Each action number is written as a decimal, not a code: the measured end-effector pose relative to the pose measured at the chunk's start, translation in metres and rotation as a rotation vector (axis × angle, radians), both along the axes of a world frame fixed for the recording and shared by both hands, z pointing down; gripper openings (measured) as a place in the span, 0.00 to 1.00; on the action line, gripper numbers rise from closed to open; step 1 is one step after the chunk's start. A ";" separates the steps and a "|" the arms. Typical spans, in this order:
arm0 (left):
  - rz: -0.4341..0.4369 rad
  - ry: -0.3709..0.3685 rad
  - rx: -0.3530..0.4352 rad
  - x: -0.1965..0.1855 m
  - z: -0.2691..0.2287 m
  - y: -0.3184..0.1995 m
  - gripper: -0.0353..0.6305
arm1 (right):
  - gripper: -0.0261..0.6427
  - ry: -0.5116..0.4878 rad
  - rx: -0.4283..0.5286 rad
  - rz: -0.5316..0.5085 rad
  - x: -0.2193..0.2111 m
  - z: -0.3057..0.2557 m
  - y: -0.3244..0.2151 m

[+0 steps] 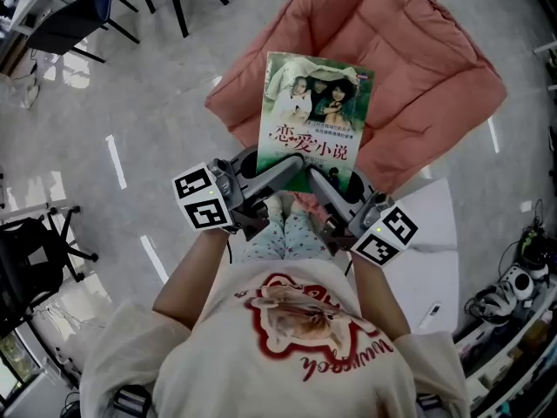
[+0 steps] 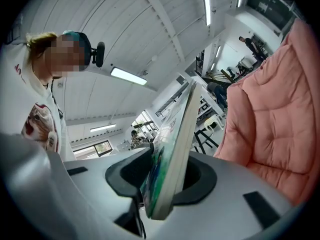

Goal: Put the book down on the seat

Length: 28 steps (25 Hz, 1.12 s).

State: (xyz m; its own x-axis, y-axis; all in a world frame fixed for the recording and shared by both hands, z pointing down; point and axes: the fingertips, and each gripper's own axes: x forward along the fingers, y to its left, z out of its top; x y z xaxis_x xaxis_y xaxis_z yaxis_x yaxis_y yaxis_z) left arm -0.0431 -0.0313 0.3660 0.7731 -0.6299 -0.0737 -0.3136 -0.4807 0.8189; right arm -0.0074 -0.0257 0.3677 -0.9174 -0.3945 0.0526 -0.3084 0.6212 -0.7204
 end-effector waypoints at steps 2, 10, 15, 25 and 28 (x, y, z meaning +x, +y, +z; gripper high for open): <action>0.004 0.003 -0.008 0.001 0.001 0.000 0.19 | 0.21 0.004 -0.008 0.002 0.000 0.001 0.000; 0.014 -0.008 -0.029 0.002 0.007 0.001 0.19 | 0.21 0.008 -0.037 0.013 0.001 0.007 0.001; 0.009 0.000 -0.035 0.001 0.006 0.001 0.19 | 0.21 0.019 -0.038 0.014 0.001 0.005 0.001; -0.001 -0.006 -0.049 0.001 0.007 0.000 0.19 | 0.22 0.018 -0.047 0.010 0.001 0.007 0.000; -0.014 0.006 -0.059 0.002 0.007 0.000 0.19 | 0.22 0.033 -0.048 0.005 0.002 0.006 0.000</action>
